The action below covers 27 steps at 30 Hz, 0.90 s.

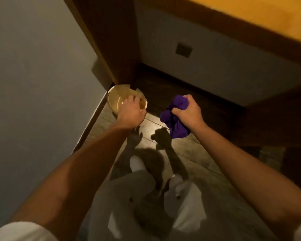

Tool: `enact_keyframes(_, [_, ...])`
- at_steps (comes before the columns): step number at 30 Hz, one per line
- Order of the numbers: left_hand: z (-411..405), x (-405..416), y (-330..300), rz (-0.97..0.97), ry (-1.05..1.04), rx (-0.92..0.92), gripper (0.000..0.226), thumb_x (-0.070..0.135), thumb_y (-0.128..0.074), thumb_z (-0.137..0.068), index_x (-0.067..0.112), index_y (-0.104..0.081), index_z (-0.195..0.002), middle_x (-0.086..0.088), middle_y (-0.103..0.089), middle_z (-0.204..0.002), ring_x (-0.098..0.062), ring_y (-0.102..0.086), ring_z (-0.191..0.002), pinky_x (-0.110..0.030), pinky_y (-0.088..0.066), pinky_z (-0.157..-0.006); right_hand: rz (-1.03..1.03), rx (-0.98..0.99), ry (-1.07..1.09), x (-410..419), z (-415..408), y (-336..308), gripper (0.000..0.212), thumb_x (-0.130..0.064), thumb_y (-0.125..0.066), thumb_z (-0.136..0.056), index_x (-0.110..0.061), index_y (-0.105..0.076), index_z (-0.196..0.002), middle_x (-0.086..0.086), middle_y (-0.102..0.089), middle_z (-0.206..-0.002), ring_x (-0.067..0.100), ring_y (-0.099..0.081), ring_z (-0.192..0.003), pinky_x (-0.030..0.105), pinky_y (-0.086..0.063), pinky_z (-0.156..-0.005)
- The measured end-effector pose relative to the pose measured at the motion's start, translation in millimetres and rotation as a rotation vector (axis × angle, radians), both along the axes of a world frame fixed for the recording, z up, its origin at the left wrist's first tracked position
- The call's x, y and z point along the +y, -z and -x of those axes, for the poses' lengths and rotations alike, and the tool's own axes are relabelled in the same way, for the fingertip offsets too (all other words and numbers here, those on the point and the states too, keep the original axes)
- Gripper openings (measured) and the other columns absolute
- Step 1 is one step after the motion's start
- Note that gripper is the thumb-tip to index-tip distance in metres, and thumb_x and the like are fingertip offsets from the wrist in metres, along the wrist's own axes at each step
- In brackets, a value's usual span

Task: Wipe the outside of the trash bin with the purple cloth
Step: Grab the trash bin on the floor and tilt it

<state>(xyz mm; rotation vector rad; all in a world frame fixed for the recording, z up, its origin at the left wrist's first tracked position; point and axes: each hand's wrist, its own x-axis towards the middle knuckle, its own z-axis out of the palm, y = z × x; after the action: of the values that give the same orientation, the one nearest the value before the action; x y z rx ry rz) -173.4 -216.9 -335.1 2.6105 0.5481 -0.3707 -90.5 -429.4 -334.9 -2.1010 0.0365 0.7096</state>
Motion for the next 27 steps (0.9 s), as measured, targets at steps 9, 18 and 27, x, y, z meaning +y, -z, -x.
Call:
enact_keyframes(9, [-59.7, 34.1, 215.4, -0.327, 0.198, -0.042, 0.047, 0.04, -0.052, -0.096, 0.008, -0.059, -0.129, -0.019, -0.056, -0.129, -0.036, -0.053, -0.116, -0.048, -0.045, -0.093, 0.113, -0.105, -0.085, 73.9, -60.8, 214.8, 0.025, -0.04, -0.081, -0.075, -0.025, -0.063, -0.083, -0.006, -0.065, -0.082, 0.015, -0.064, -0.077, 0.027, -0.043, -0.061])
enact_keyframes(18, [-64.1, 41.0, 353.1, -0.366, 0.202, -0.206, 0.054, 0.056, -0.058, -0.094, 0.009, -0.06, -0.119, -0.015, -0.062, -0.117, -0.031, -0.056, -0.109, -0.044, -0.049, -0.088, 0.117, 0.089, 0.0, 88.2, -81.7, 362.5, 0.038, -0.059, -0.068, -0.085, -0.022, -0.064, -0.074, 0.001, -0.068, -0.083, 0.022, -0.065, -0.081, 0.038, -0.051, -0.073])
enact_keyframes(27, [-47.8, 62.2, 335.1, -0.08, -0.042, -0.467, 0.022, 0.033, -0.061, -0.099, 0.012, -0.064, -0.104, -0.01, -0.063, -0.098, -0.025, -0.058, -0.091, -0.035, -0.046, -0.073, -0.058, 0.06, 0.088, 87.9, -77.8, 369.7, 0.041, -0.06, -0.076, -0.078, -0.021, -0.066, -0.071, -0.002, -0.066, -0.077, 0.019, -0.064, -0.077, 0.034, -0.049, -0.068])
